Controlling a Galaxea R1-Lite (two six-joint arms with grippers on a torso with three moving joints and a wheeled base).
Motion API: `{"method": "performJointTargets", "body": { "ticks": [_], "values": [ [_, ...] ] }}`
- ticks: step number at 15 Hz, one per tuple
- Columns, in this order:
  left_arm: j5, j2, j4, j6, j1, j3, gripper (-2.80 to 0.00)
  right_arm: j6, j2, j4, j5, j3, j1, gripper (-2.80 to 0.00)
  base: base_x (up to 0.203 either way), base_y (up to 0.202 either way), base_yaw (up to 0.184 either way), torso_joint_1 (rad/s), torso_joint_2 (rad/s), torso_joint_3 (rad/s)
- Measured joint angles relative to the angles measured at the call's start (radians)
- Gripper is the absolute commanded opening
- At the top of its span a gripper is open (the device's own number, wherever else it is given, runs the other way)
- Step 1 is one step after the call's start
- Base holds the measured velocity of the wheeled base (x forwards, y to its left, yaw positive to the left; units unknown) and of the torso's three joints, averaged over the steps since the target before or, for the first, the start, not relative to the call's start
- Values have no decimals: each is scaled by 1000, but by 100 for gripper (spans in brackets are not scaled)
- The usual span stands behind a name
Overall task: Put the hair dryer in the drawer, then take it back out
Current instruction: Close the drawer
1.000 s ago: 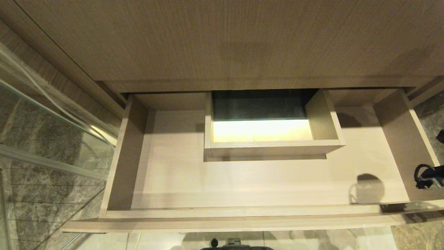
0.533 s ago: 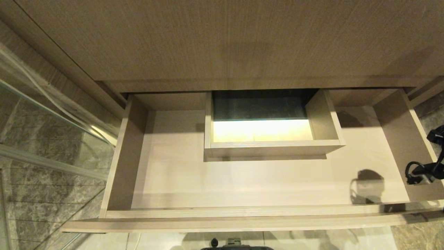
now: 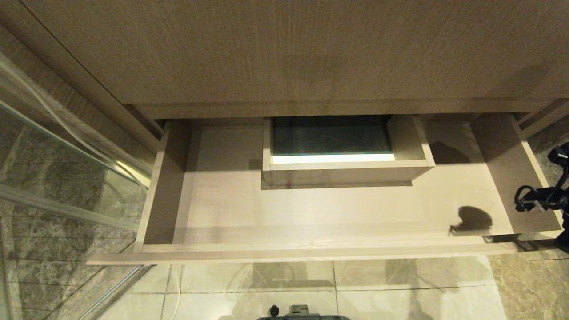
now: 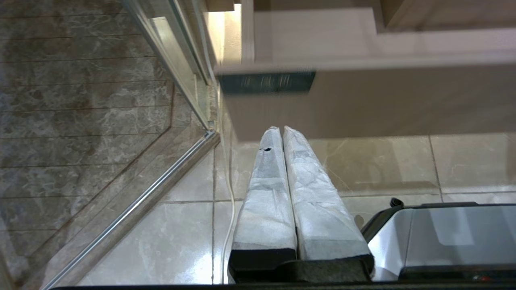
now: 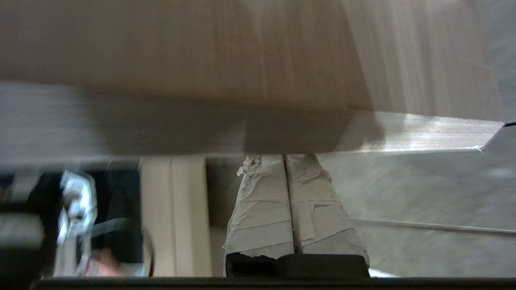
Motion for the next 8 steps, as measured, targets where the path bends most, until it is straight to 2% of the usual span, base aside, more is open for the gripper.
{"method": "performJointTargets", "body": {
  "ticks": [4,8],
  "values": [
    [0,0,0,0,0,0,-280,-1,-18,-144,67,-7,1,-280,0,0,0,0,0,0],
    [0,0,0,0,0,0,-280,-22,-52,-433,214,-5,9,-280,0,0,0,0,0,0]
  ]
}}
